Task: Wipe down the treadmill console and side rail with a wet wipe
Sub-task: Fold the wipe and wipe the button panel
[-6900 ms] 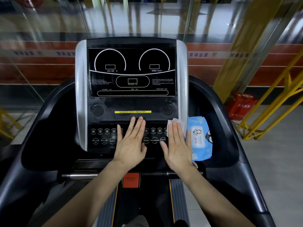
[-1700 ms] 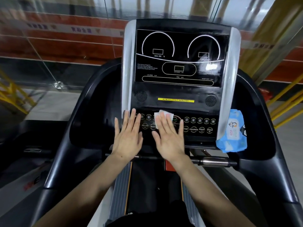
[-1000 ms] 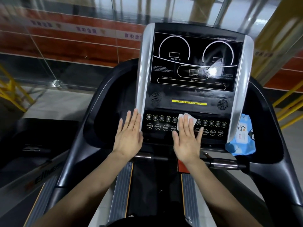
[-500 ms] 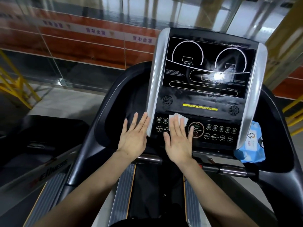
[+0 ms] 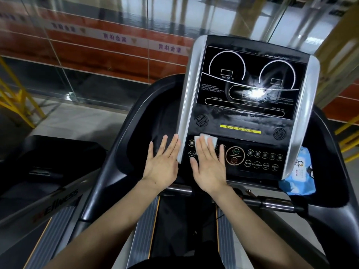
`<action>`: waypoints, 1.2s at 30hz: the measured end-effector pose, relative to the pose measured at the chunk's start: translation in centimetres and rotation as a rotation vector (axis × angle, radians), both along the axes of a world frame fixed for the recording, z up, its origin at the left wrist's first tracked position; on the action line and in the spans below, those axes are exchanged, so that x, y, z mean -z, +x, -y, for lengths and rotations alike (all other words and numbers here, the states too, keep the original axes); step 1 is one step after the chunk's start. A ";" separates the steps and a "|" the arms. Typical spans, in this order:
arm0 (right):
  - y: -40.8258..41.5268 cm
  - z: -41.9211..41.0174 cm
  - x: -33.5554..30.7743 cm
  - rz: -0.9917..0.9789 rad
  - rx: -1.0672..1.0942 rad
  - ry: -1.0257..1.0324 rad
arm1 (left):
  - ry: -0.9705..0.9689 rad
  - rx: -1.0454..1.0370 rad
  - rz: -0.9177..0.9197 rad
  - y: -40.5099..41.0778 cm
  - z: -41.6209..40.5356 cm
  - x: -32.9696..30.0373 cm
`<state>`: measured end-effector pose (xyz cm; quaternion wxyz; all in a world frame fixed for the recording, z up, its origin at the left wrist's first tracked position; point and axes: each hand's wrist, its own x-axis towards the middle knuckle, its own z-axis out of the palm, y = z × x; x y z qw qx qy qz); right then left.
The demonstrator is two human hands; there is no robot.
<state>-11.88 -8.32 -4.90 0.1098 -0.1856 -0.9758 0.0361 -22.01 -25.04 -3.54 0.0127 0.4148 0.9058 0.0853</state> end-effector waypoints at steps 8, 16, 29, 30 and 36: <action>1.1 -0.2 1.0 0.073 -0.221 0.143 | -0.004 0.002 -0.010 0.0 0.1 0.0; 0.8 -1.7 0.1 0.084 -0.231 0.207 | 0.046 0.015 -0.012 -0.2 0.2 0.2; 1.8 -2.2 0.0 0.124 -0.264 0.233 | 0.078 -0.010 0.020 0.4 -0.2 0.3; 1.2 -2.7 -0.5 0.114 -0.213 0.203 | 0.088 -0.012 0.020 0.5 -0.2 0.4; 2.2 0.7 1.6 0.126 -0.154 0.080 | 0.101 -0.029 0.000 1.0 -0.5 0.5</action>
